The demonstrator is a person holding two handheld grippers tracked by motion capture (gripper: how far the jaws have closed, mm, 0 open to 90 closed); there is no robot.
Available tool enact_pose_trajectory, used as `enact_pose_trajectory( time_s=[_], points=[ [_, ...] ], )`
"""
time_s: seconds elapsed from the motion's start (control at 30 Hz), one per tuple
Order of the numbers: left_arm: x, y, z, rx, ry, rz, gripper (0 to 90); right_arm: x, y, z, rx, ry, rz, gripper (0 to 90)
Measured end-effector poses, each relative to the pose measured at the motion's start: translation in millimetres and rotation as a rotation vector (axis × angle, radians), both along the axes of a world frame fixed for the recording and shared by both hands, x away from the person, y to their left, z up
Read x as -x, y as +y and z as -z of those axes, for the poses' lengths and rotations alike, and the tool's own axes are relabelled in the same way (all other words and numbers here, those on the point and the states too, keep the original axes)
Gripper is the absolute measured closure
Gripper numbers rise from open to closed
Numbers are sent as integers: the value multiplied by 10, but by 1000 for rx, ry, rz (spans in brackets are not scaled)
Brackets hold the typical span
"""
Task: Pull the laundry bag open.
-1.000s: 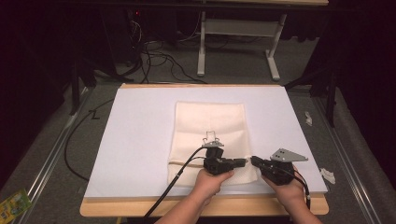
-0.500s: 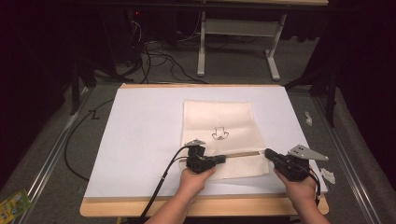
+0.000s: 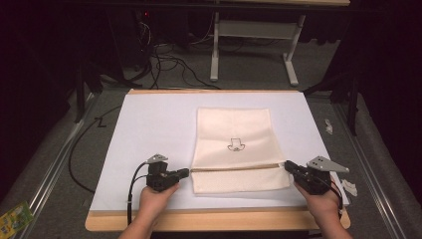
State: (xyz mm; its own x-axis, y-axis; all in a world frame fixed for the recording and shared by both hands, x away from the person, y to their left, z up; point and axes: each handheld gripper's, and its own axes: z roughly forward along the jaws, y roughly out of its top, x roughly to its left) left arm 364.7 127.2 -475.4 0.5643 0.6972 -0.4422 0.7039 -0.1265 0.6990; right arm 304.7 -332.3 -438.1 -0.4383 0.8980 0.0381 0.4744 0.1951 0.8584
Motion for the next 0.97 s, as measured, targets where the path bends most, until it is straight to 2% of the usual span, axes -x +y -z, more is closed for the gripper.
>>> enact_pose_trajectory(
  time_s=[0.03,0.07,0.1,0.13,0.17,0.2,0.23,0.27,0.33,0.37,0.4,0.43,0.47,0.5,0.6,0.7,0.77,0.83,0.93,0.97],
  points=[
    [2,-21,-8,-52,-43,17,841,7,22,-7,0,-2,-1,831],
    [9,-30,-14,-72,-77,29,724,13,31,-4,11,-6,-2,800],
    [17,-22,-30,-65,-103,40,657,18,26,7,16,-5,-6,749],
    [27,-7,-63,-59,-133,44,614,26,15,21,12,1,-10,660],
    [43,19,-121,-70,-189,32,579,27,-2,36,9,-3,-12,595],
    [50,31,-148,-77,-213,22,522,28,-35,50,2,-9,-8,489],
    [69,72,-211,-105,-278,-4,483,26,-51,54,-5,-9,-6,427],
    [75,106,-245,-124,-307,-17,420,7,-99,58,-6,-10,11,329],
    [75,219,-317,-187,-344,-52,325,-15,-198,56,3,-19,59,223],
    [86,304,-346,-293,-378,-84,293,-18,-244,54,12,-26,78,197],
    [102,358,-348,-376,-412,-106,228,-15,-344,48,25,-35,121,175],
    [116,411,-337,-435,-433,-124,188,-8,-414,44,17,-38,146,166],
    [123,452,-325,-459,-434,-135,153,3,-475,41,5,-42,169,159],
    [127,503,-308,-471,-429,-156,152,12,-510,42,-4,-45,181,159],
    [103,568,-302,-450,-402,-193,110,30,-550,51,-14,-48,190,159],
    [101,534,-348,-403,-409,-189,105,5,-462,59,11,-49,161,160],
    [103,503,-347,-417,-425,-175,105,-3,-394,63,26,-45,152,161],
    [96,502,-328,-425,-421,-169,104,-4,-358,68,38,-48,139,161],
    [65,548,-304,-412,-413,-189,98,12,-352,71,47,-57,136,157],
    [45,577,-303,-394,-403,-201,92,16,-358,68,47,-60,139,156]
  ],
)
